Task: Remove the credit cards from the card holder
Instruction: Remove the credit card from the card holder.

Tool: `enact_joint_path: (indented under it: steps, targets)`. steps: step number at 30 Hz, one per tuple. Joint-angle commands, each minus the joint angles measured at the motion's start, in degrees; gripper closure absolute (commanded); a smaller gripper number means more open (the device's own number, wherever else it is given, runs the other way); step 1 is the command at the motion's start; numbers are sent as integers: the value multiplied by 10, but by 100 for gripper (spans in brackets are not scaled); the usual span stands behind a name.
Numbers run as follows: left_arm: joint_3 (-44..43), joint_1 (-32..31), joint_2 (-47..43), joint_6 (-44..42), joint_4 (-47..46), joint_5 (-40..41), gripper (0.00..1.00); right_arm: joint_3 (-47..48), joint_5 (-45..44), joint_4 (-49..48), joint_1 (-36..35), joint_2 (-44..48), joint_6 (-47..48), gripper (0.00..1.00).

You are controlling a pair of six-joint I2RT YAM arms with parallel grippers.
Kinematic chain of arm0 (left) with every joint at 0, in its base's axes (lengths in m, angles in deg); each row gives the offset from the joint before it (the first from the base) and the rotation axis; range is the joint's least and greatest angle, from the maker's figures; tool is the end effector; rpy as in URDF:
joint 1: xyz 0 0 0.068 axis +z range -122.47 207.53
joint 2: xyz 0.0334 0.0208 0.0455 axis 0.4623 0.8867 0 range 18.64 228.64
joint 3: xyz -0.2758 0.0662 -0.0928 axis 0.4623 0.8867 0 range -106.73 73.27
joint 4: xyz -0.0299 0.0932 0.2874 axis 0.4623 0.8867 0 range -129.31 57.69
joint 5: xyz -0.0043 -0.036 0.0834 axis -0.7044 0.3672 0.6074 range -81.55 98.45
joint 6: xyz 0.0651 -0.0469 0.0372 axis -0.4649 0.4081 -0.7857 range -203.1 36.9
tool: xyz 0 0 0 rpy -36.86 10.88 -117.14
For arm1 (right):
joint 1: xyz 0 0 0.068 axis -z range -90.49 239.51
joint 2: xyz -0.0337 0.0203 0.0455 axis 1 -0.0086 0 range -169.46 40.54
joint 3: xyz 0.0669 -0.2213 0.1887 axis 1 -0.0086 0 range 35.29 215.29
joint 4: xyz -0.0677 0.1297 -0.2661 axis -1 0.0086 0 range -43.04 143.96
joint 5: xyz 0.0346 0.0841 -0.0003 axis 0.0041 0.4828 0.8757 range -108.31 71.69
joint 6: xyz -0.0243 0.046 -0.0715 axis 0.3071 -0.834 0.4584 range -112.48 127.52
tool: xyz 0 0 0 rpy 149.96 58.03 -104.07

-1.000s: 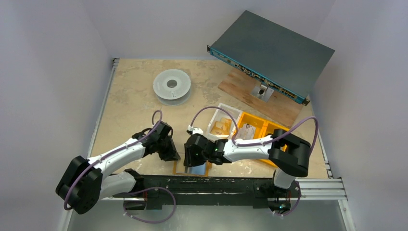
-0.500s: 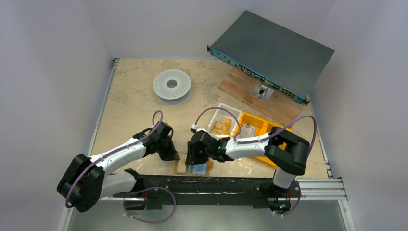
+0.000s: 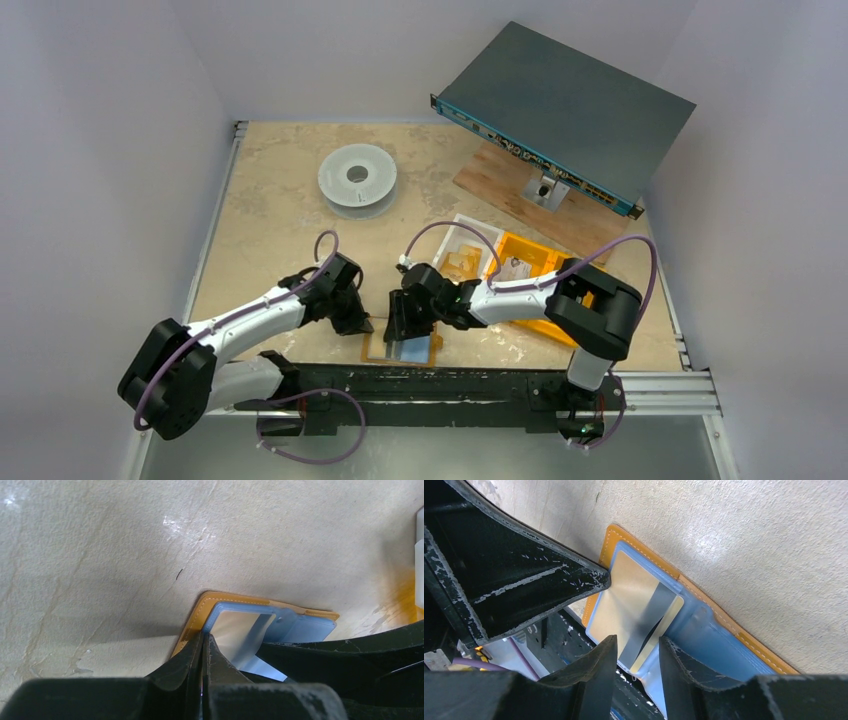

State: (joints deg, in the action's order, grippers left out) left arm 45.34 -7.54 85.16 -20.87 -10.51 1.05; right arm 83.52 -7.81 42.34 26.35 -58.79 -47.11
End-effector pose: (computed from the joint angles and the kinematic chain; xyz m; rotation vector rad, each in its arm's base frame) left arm 0.1796 -0.1384 0.1058 -0.6498 2.8511 -0.5636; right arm 0.1677 0.3632 0.1026 -0.3001 2.6909 1.0532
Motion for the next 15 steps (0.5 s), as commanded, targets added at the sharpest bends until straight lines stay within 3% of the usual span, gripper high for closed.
enact_joint_path:
  steps: [1,15]
  targets:
    - [5,-10,2,38,41,34,100,20,-17,-58,10,-14,19,63]
    - [1,-10,9,58,50,40,100,11,-77,45,10,31,10,63]
